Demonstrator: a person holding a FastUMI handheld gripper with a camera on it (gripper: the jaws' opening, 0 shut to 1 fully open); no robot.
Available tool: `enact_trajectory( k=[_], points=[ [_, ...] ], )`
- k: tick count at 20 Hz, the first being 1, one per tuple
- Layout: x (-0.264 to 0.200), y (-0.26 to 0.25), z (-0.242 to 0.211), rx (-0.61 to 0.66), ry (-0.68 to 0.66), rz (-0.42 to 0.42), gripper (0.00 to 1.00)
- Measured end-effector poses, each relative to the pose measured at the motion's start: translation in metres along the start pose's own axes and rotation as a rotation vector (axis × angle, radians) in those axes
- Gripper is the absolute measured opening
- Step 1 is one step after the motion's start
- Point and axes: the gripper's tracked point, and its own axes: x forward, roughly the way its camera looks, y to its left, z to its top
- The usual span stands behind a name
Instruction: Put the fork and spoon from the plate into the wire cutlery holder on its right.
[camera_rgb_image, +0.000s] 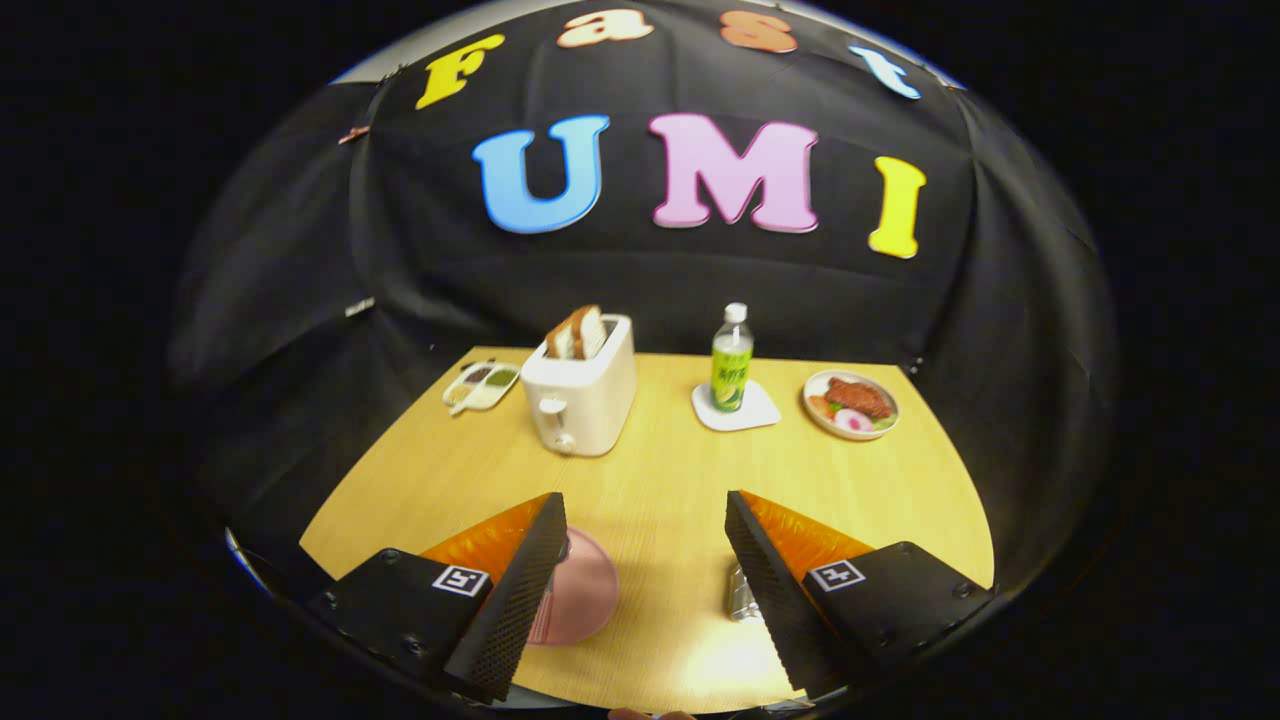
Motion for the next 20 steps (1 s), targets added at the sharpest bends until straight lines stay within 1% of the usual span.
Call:
enact_trajectory(
  k=[3,7,10,13,15,17,18,20],
  points=[
    [0.021,0.030,-0.032,-0.045,0.095,0.044,1.00],
    [0.046,0.061,-0.087,-0.057,0.269,0.088,1.00],
    [0.060,0.075,-0.129,-0.079,0.380,0.099,1.00],
    [0.071,0.086,-0.155,-0.088,0.461,0.116,1.00],
    [0.079,0.089,-0.167,-0.093,0.496,0.116,0.97],
    [0.087,0.091,-0.180,-0.092,0.537,0.111,0.92],
    [0.089,0.090,-0.185,-0.090,0.554,0.108,0.86],
    [0.094,0.090,-0.194,-0.083,0.587,0.097,0.81]
  ],
)
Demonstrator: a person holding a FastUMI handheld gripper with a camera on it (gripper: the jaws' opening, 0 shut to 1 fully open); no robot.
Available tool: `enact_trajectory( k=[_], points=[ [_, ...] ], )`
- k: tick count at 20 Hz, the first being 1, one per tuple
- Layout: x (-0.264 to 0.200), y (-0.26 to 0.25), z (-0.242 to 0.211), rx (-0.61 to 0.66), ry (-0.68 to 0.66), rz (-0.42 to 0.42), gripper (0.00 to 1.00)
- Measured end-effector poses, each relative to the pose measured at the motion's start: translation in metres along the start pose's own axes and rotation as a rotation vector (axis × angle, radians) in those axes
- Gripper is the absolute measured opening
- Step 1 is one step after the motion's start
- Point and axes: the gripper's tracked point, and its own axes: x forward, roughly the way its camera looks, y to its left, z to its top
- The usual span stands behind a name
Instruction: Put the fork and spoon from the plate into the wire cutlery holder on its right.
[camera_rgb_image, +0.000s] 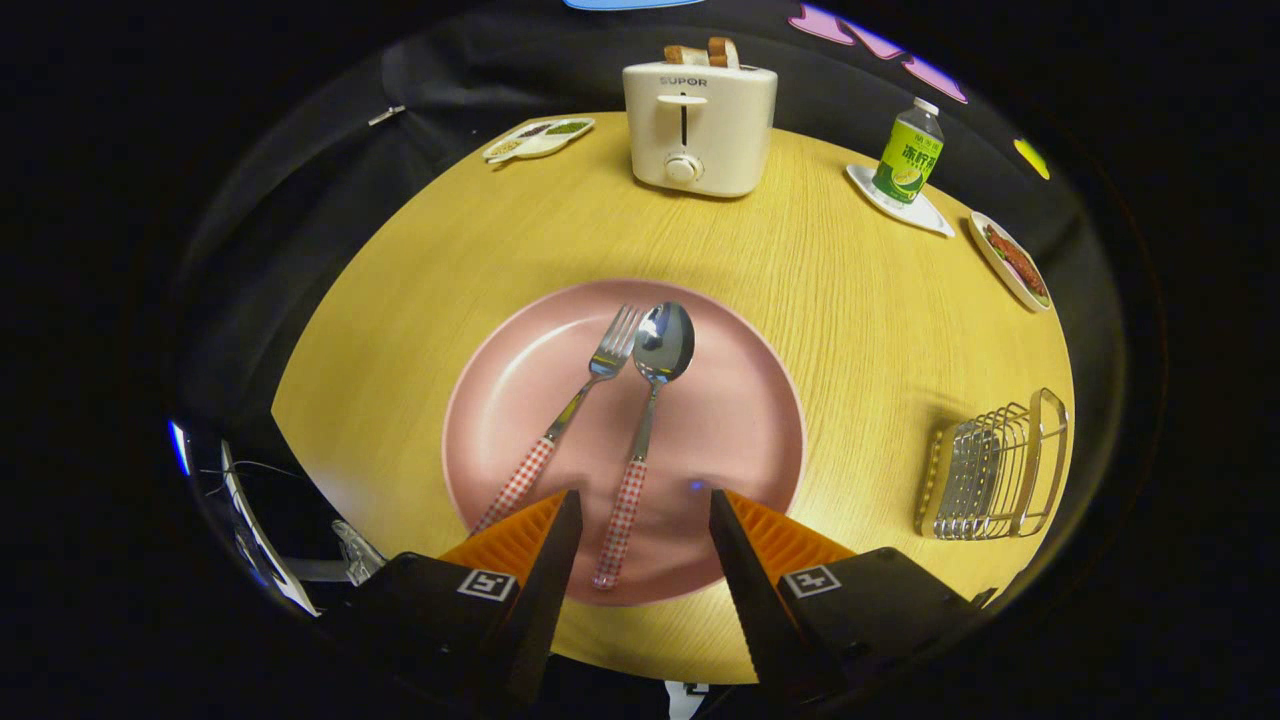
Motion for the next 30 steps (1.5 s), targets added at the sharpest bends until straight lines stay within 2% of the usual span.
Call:
enact_trajectory(
  k=[3,6,9,10,11,12,13,16,20,25,30],
  points=[
    [0.009,0.005,-0.005,-0.011,0.033,0.001,0.76],
    [0.014,0.006,-0.007,-0.033,0.051,-0.014,0.54],
    [0.014,0.005,-0.007,-0.040,0.070,-0.021,0.49],
    [0.015,0.005,-0.007,-0.039,0.071,-0.022,0.38],
    [0.015,0.004,-0.006,-0.044,0.077,-0.023,0.36],
    [0.016,0.004,-0.006,-0.056,0.084,-0.022,0.26],
    [0.019,0.002,-0.006,-0.053,0.092,-0.022,0.26],
    [0.017,0.002,-0.001,-0.011,0.110,0.004,0.13],
    [0.011,-0.005,-0.001,0.031,0.139,0.018,0.11],
    [-0.023,-0.018,0.010,0.076,0.114,0.047,0.10],
    [-0.080,-0.035,0.018,0.108,0.120,0.147,0.10]
  ],
)
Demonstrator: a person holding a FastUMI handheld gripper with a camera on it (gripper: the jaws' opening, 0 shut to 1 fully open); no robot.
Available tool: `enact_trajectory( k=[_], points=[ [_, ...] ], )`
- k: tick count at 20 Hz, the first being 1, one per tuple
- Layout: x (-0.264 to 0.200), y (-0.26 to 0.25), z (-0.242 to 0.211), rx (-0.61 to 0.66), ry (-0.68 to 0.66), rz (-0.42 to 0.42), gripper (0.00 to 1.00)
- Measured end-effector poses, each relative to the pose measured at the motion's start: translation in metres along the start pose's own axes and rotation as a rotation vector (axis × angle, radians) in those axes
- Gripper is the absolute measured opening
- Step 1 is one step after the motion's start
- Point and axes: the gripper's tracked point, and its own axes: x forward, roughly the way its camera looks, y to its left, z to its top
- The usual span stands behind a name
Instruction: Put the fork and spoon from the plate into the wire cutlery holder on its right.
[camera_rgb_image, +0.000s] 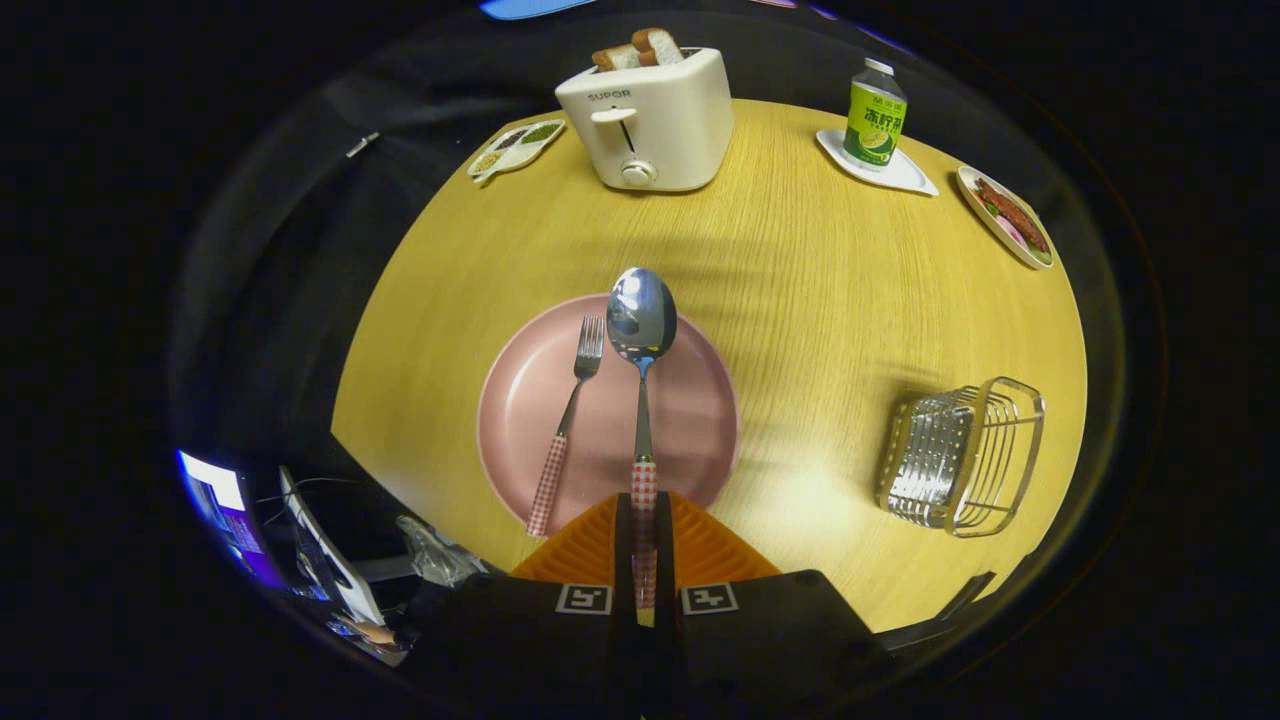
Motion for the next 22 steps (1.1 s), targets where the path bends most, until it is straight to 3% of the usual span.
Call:
enact_trajectory(
  k=[4,11,22],
  points=[
    [-0.056,-0.040,-0.010,-0.031,0.035,0.032,0.10],
    [-0.130,-0.141,-0.036,-0.115,0.199,-0.018,0.10],
    [-0.134,-0.202,-0.045,-0.246,0.564,-0.053,0.10]
  ],
)
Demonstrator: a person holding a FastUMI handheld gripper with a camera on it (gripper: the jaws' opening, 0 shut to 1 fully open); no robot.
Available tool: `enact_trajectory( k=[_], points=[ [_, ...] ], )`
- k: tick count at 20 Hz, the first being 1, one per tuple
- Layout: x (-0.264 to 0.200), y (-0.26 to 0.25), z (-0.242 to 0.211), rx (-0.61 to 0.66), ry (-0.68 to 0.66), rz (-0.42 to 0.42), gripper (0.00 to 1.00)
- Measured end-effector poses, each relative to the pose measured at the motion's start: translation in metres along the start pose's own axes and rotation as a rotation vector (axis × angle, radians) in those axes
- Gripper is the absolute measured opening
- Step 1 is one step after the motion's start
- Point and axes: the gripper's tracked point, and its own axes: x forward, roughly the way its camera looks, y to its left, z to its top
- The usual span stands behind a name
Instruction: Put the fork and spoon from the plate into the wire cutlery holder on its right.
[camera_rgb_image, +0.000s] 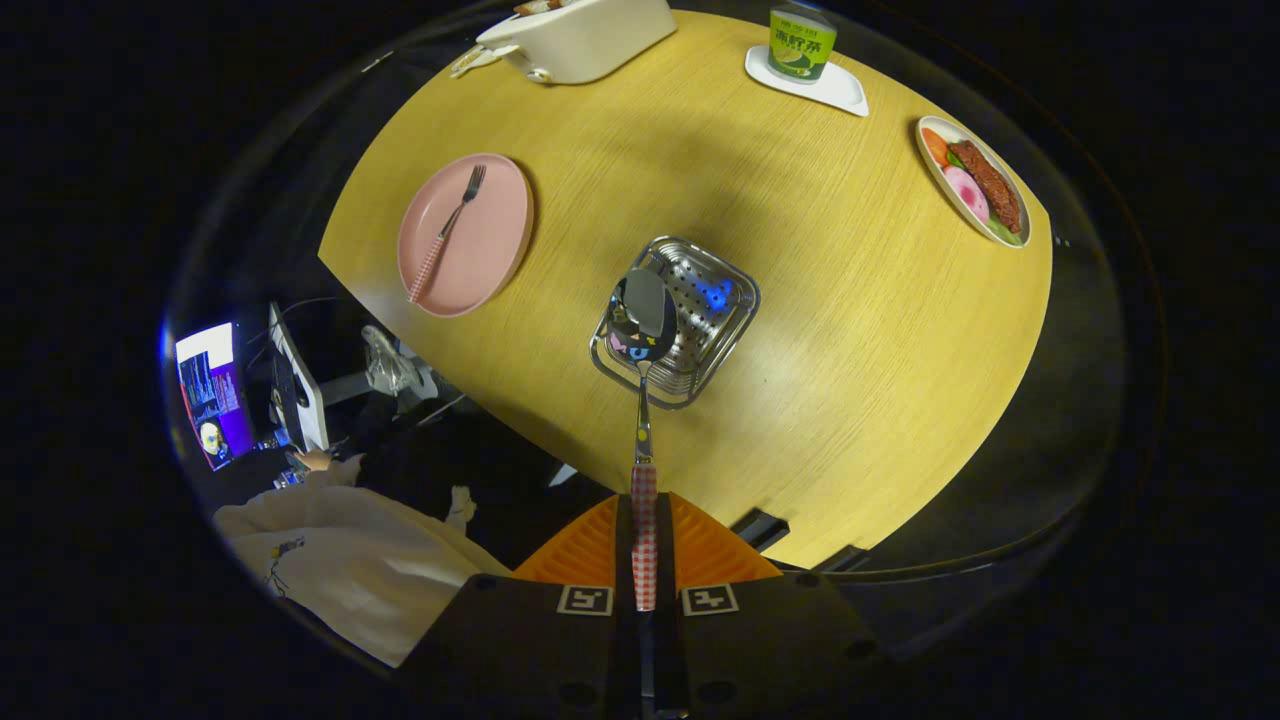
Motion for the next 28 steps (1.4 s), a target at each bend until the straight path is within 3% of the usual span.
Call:
enact_trajectory(
  k=[13,15,18,20,21,23,24,28],
  points=[
    [0.027,-0.018,0.025,0.058,0.228,-0.003,0.11],
    [0.028,-0.013,0.031,0.065,0.242,0.012,0.15],
    [0.026,-0.016,0.045,0.061,0.183,-0.009,0.32],
    [0.020,-0.012,0.051,0.075,0.129,0.000,0.70],
    [0.016,-0.008,0.053,0.093,0.100,0.017,0.74],
    [0.006,-0.002,0.054,0.123,0.033,0.046,0.94],
    [0.001,-0.002,0.056,0.129,-0.011,0.050,1.00],
    [-0.028,0.001,0.067,0.143,-0.254,0.027,1.00]
  ],
)
